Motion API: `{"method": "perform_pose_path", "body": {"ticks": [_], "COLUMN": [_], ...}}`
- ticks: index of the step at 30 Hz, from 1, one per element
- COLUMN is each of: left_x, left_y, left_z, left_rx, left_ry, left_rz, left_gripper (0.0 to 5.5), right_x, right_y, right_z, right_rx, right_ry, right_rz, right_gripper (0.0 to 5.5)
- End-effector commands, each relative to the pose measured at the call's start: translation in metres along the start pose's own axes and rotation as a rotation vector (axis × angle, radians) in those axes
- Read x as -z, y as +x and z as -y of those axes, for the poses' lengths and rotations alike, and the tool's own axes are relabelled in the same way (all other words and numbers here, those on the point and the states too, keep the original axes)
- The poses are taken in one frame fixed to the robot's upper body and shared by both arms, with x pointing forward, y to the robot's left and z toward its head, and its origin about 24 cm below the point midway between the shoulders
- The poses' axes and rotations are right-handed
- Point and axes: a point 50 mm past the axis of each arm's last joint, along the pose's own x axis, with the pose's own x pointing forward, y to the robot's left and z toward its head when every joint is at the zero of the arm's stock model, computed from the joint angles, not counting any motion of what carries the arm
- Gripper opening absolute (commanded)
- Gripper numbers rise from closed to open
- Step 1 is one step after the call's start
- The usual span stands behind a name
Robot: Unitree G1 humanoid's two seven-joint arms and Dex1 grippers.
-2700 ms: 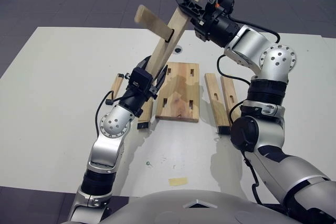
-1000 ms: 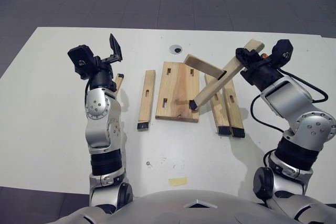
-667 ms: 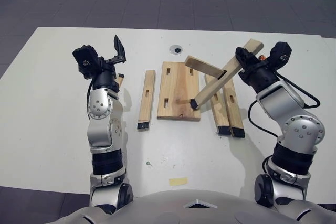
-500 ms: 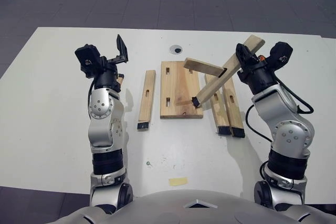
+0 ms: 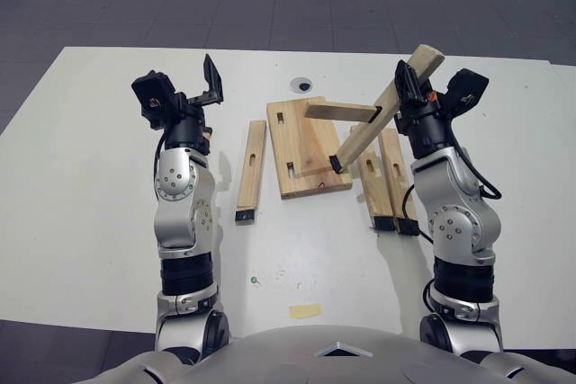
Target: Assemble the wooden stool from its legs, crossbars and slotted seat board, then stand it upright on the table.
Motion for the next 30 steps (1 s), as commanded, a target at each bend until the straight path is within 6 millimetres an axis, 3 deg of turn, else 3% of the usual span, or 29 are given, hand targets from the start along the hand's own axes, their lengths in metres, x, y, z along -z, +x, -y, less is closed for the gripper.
{"method": "perform_pose_path", "body": {"ticks": [1,5,16,24,30], "left_x": [0.0,0.0,0.0,-0.001,0.001], "left_y": [0.002,0.002,0.006,0.006,0.004], "left_z": [0.005,0.006,0.01,0.011,0.012], "left_rx": [0.029,0.037,0.07,0.077,0.082], "left_ry": [-0.002,-0.001,0.006,0.007,0.009], "left_rz": [-0.004,-0.006,-0.01,-0.004,-0.011], "left_gripper": [5.4,5.4,5.4,5.4,5.4], "right_x": [0.011,0.002,0.002,-0.013,-0.003], "right_y": [-0.006,-0.005,-0.006,-0.001,-0.003], "right_z": [0.015,0.017,0.025,0.018,0.026], "right_rx": [0.089,0.104,0.145,0.099,0.127], "right_ry": [0.045,0.118,0.212,0.212,0.211], "right_rz": [-0.043,-0.004,0.035,0.074,0.043], "right_gripper": [1.01,1.01,1.01,1.01,1.01]}}
